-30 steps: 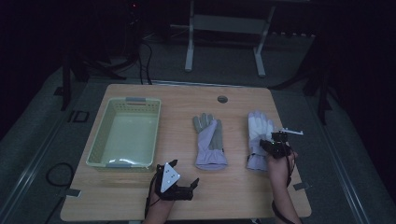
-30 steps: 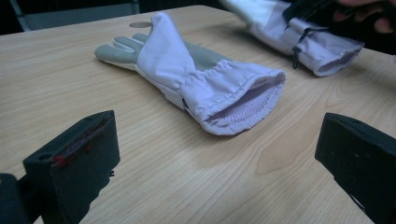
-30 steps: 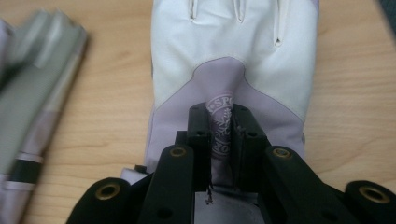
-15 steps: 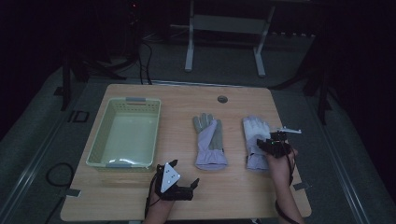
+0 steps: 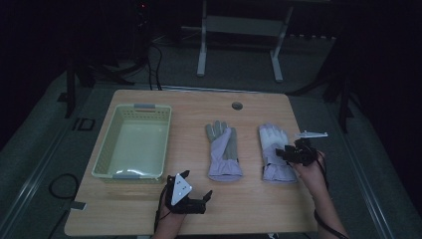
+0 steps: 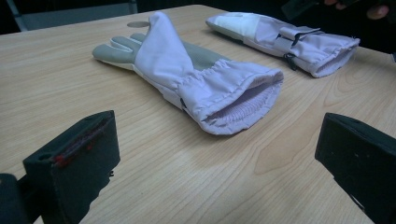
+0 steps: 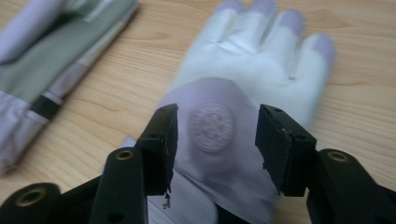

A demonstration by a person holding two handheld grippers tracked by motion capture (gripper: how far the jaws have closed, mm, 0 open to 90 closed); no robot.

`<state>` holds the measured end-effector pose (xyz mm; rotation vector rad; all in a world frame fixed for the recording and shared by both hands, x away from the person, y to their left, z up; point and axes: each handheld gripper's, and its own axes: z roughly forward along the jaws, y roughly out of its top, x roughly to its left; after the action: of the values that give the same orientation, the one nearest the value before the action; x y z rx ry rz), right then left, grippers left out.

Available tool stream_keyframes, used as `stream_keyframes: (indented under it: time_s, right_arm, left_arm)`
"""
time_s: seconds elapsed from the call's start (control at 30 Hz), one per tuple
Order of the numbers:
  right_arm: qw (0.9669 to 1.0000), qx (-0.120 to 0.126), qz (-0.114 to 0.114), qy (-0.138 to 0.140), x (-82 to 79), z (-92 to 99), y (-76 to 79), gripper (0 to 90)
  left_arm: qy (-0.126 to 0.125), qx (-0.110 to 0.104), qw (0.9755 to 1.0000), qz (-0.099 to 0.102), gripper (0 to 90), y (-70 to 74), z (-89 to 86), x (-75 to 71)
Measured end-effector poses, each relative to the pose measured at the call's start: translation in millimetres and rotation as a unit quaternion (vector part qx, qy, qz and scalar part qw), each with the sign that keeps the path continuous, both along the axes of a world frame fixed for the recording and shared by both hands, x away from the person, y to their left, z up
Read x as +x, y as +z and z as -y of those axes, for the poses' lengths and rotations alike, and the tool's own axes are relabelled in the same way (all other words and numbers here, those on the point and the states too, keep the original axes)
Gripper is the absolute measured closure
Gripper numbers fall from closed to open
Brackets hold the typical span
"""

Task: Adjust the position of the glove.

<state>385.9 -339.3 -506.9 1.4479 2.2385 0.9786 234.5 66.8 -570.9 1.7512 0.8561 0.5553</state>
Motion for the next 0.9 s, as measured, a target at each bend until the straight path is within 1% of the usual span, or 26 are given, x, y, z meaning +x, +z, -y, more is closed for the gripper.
stream_keyframes:
  time_s: [0.03, 0.13, 0.17, 0.23, 0.33, 0.4, 0.43, 0.47, 0.5, 0.6, 0.67, 0.7, 0.77, 0.9]
  right_arm:
    - [1.0, 0.001, -0.002, -0.002, 1.1, -0.4, -3.0, 48.3]
    - [0.9998, -0.014, -0.01, -0.01, 4.4, -0.8, -13.8, 49.2]
    - [0.9998, -0.011, -0.015, -0.008, 5.4, -0.1, -18.2, 49.2]
    - [0.9994, -0.033, -0.011, -0.006, 5.3, -1.0, -25.9, 49.4]
    - [0.9998, -0.016, -0.003, -0.005, 4.3, 1.4, -33.3, 51.6]
    - [0.9998, -0.018, 0.0, -0.002, 1.8, -0.2, -33.5, 59.1]
    - [0.9995, -0.029, 0.008, 0.004, -0.8, -4.0, -33.7, 61.9]
    - [0.9994, -0.034, 0.009, 0.002, -1.5, -5.5, -34.0, 62.9]
    - [0.9994, -0.033, 0.009, 0.0, -1.7, -6.4, -34.1, 63.8]
    - [0.9998, -0.015, 0.006, -0.006, -2.4, -4.3, -35.4, 68.3]
    - [0.9999, -0.011, 0.009, -0.007, -4.1, -4.1, -35.5, 73.2]
    - [0.9998, -0.011, 0.01, -0.013, -5.5, -5.3, -34.8, 75.1]
    - [0.9997, -0.01, 0.011, -0.018, -6.5, -6.5, -33.2, 76.9]
    - [0.9995, 0.008, 0.003, -0.031, -6.3, -3.5, -25.7, 79.4]
  left_arm:
    - [0.0, 0.0, 1.0, 0.0, 0.0, 0.0, 0.0, 0.0]
    - [-0.001, -0.001, 1.0, 0.0, 0.1, 0.0, -0.1, 0.0]
    - [-0.001, -0.001, 1.0, 0.0, 0.1, 0.0, -0.1, 0.0]
    - [-0.002, -0.001, 1.0, -0.001, 0.1, 0.0, -0.3, 0.1]
    - [-0.003, 0.0, 1.0, 0.0, 0.0, 0.0, -0.2, -0.1]
    - [-0.003, 0.001, 1.0, 0.001, 0.1, 0.0, 0.1, -0.2]
    - [-0.003, 0.001, 1.0, 0.001, 0.0, 0.0, 0.1, -0.2]
    - [-0.002, 0.0, 1.0, 0.002, 0.1, -0.1, 0.1, -0.2]
    - [-0.002, 0.001, 1.0, 0.001, 0.0, 0.0, 0.1, -0.1]
    - [-0.001, 0.001, 1.0, 0.001, 0.0, 0.0, 0.1, -0.2]
    - [-0.001, 0.001, 1.0, 0.001, 0.1, 0.0, 0.1, -0.1]
    - [-0.001, 0.001, 1.0, 0.001, 0.0, 0.0, 0.1, -0.1]
    - [0.0, -0.001, 1.0, -0.001, 0.0, 0.0, -0.1, 0.1]
    - [0.0, -0.001, 1.0, 0.0, 0.0, 0.0, -0.1, 0.0]
